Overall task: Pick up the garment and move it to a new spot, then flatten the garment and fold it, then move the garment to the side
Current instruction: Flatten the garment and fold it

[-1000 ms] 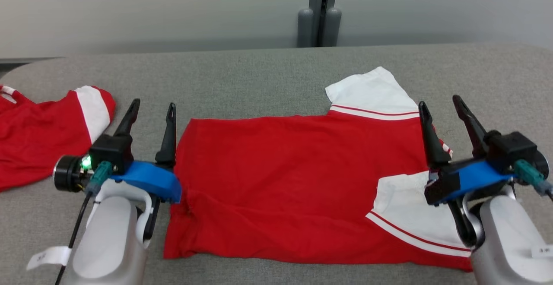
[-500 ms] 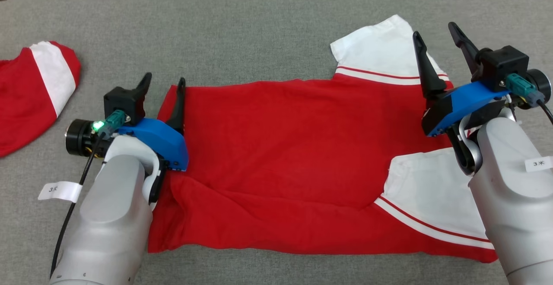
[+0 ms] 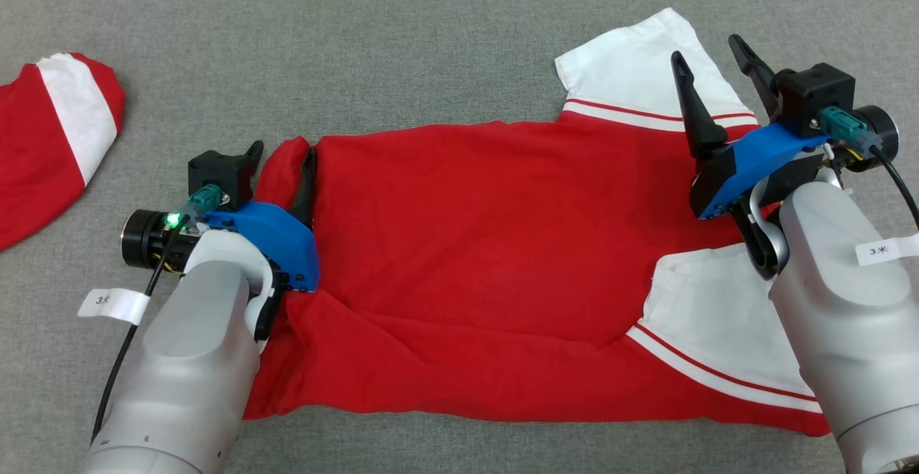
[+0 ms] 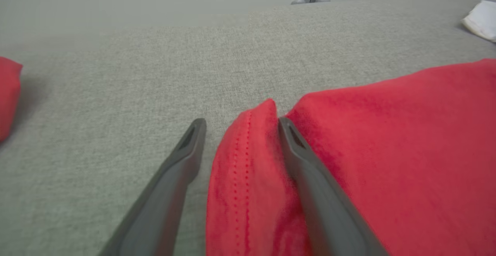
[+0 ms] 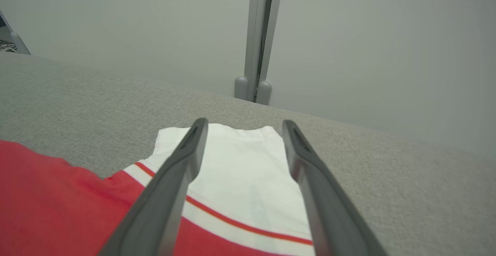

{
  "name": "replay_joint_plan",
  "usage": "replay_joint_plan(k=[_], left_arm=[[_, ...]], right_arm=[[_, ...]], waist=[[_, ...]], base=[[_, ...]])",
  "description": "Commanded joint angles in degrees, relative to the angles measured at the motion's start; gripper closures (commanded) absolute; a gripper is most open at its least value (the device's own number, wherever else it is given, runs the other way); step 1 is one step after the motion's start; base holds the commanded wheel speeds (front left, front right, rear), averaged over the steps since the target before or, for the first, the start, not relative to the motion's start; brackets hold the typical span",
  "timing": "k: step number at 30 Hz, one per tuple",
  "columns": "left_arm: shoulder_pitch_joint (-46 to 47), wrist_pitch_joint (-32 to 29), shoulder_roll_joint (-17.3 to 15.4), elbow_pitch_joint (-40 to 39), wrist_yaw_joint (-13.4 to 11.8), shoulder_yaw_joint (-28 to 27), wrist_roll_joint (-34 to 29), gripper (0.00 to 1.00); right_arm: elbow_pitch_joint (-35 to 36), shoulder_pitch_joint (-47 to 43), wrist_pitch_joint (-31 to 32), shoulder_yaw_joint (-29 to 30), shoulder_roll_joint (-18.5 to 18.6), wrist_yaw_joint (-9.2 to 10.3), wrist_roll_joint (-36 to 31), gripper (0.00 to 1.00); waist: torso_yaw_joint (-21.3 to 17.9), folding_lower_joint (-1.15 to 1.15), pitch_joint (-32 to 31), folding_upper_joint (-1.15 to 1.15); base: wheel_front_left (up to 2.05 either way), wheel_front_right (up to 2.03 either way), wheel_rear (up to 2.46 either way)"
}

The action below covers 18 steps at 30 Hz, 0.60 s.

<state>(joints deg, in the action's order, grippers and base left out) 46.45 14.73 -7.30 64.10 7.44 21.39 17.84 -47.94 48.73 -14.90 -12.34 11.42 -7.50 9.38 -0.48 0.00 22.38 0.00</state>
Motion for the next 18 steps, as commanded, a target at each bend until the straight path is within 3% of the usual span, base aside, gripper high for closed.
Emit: replay_joint_plan(k=[1, 3, 4, 5, 6, 18], left_arm=[[0.8, -0.1, 0.1, 0.8, 0.0, 0.9, 0.6, 0.00], [0.6, -0.7, 0.4, 1.8, 0.0, 2.0, 1.7, 0.04], [0.6, -0.8, 0.1, 2.4, 0.0, 2.7, 1.8, 0.58], [0.6, -0.8, 0.0, 2.8, 0.0, 3.1, 2.3, 0.87], [0.6, -0.8, 0.0, 3.1, 0.0, 3.4, 2.7, 1.00], [3.8, 0.5, -0.6, -2.8, -0.1, 6.1, 4.8, 1.00]], right_arm=[[-0.1, 1.1, -0.3, -0.2, 0.0, 0.00, 0.4, 0.00], [0.0, 1.2, -0.3, -0.4, 0.4, 0.00, 0.7, 0.00], [0.0, 1.3, -0.3, -0.4, 0.7, 0.01, 0.9, 0.00], [0.0, 1.3, -0.3, -0.4, 0.8, 0.00, 1.0, 0.00], [0.0, 1.4, -0.3, -0.4, 1.0, 0.01, 1.0, 0.00], [-5.1, 7.5, 0.4, -1.4, 4.0, 0.00, 2.0, 0.00]], waist=[[-0.2, 0.00, 0.1, 0.00], [-0.3, 0.00, 0.1, 0.00], [-0.3, 0.00, 0.0, 0.00], [-0.3, 0.00, 0.0, 0.00], [-0.3, 0.00, -0.1, 0.00], [2.5, 0.00, 1.7, 0.00]], base=[[0.00, 0.00, 0.00], [0.00, 0.00, 0.00], [0.00, 0.00, 0.00], [0.00, 0.00, 0.00], [0.00, 0.00, 0.00], [0.00, 0.00, 0.00]])
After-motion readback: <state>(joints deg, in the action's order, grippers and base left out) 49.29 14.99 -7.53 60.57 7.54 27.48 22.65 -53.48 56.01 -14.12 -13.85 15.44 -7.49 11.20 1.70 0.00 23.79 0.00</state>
